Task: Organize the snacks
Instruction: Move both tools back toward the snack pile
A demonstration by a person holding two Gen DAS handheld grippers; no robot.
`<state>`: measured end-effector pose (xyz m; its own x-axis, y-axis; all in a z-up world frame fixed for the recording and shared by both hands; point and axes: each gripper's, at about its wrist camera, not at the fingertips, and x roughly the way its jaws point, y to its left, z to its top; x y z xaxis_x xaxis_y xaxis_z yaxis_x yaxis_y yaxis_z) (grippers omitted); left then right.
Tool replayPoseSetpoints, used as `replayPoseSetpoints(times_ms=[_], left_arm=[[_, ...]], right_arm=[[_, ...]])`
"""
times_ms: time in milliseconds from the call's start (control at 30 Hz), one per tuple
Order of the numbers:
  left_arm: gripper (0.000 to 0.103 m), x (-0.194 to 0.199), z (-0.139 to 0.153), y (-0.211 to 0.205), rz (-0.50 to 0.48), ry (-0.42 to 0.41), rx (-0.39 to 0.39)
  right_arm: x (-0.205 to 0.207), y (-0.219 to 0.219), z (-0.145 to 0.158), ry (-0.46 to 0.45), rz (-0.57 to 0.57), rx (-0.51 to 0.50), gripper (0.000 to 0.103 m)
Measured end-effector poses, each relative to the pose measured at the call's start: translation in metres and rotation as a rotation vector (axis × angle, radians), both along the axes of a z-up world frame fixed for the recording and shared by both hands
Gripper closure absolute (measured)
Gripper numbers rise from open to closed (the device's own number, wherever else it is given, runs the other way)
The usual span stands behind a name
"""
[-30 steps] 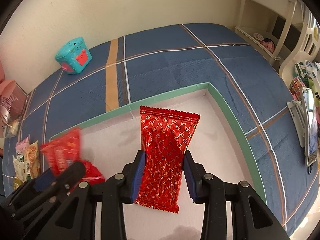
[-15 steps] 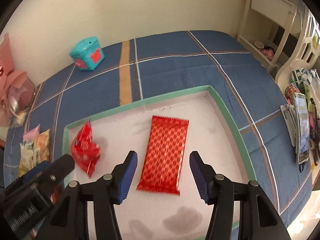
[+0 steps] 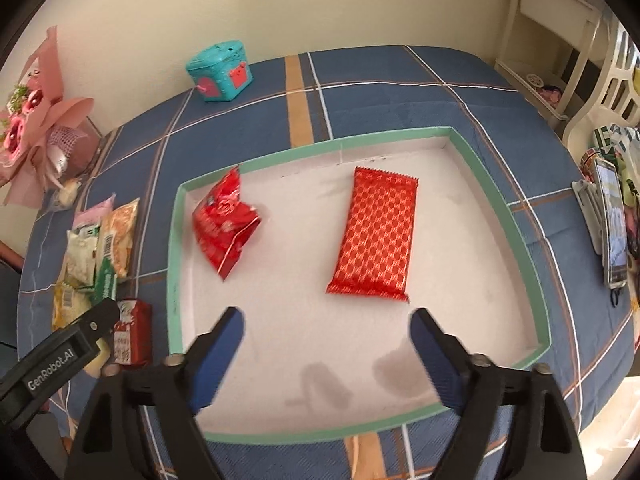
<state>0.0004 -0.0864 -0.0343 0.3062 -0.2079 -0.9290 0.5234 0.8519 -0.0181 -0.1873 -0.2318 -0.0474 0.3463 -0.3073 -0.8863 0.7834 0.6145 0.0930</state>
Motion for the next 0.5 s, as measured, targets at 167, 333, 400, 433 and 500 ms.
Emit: replayPoseSetpoints(times_ms=[167, 333, 400, 433, 500], left_arm=[[0.005, -0.003, 0.003, 0.015, 0.002, -0.030, 0.014], [0.005, 0.000, 0.011, 0.030, 0.004, -0.063, -0.007], [0.005, 0.005, 0.014, 0.038, 0.003, -0.083, -0.015], [0.005, 0.007, 0.016, 0.039, 0.006, -0.090, -0.016], [0.005, 0.016, 0.021, 0.047, 0.024, -0.109, -0.019]], right_arm=[[-0.002, 0.017, -0.002, 0.006, 0.027, -0.007, 0.000], [0.000, 0.030, -0.001, -0.031, 0.064, -0.003, 0.000], [0.006, 0.035, 0.001, -0.046, 0.078, -0.009, 0.000], [0.010, 0.037, 0.001, -0.049, 0.084, -0.015, 0.000], [0.019, 0.046, 0.002, -0.063, 0.109, -0.030, 0.000]])
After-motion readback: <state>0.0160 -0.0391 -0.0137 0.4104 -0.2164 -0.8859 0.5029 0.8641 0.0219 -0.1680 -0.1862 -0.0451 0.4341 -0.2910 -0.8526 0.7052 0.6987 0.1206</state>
